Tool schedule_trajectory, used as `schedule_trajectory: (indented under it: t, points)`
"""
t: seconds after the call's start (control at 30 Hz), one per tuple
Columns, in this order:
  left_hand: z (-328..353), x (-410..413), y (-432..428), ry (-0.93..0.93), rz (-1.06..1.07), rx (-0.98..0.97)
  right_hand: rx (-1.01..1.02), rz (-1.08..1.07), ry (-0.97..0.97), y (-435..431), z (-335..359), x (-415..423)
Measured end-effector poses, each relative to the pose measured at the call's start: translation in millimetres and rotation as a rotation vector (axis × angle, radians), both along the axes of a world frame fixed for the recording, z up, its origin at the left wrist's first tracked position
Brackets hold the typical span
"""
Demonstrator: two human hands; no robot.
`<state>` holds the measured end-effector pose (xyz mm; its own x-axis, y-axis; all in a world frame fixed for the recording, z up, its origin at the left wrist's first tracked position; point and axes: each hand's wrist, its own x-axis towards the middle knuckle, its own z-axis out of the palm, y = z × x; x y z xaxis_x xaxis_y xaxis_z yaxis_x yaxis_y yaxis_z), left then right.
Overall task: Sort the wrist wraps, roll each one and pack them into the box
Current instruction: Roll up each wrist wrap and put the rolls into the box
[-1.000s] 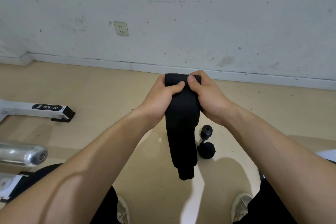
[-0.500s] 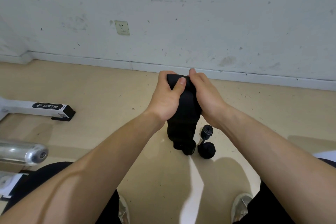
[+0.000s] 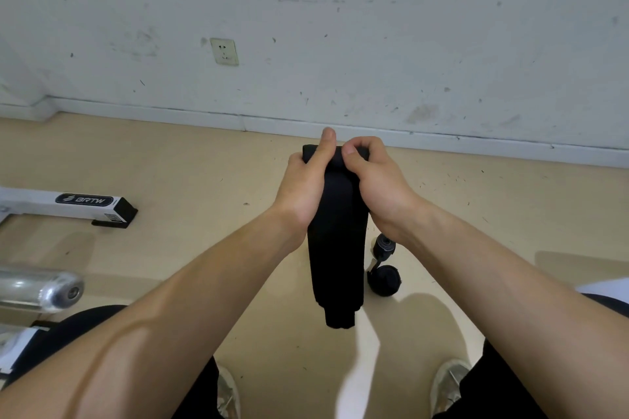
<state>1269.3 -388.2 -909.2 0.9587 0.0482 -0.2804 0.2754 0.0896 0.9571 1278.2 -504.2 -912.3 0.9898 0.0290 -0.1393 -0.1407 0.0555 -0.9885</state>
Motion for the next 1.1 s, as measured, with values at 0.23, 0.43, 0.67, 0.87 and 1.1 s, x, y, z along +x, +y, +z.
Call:
schedule_trajectory:
  t: [0.23,0.43,0.67,0.87,1.1]
  points:
    - [0,2,4,-0.046,-0.004,0.021,0.075,0.004,0.101,-4,0,5]
    - [2,-1,6,-0.048,-0.019,-0.076,0.066,0.126,0.145,-10,0,7]
    - [6,0,10,-0.057,-0.074,-0.156,0.057,0.072,0.106,-11,6,5]
    - [2,2,9,-0.063,0.003,-0.114,0.23,0.086,0.181,-7,7,-1]
    - [-3,0,6,-0.142,0.027,0.061,0.341,0.154,0.273,-6,11,-10]
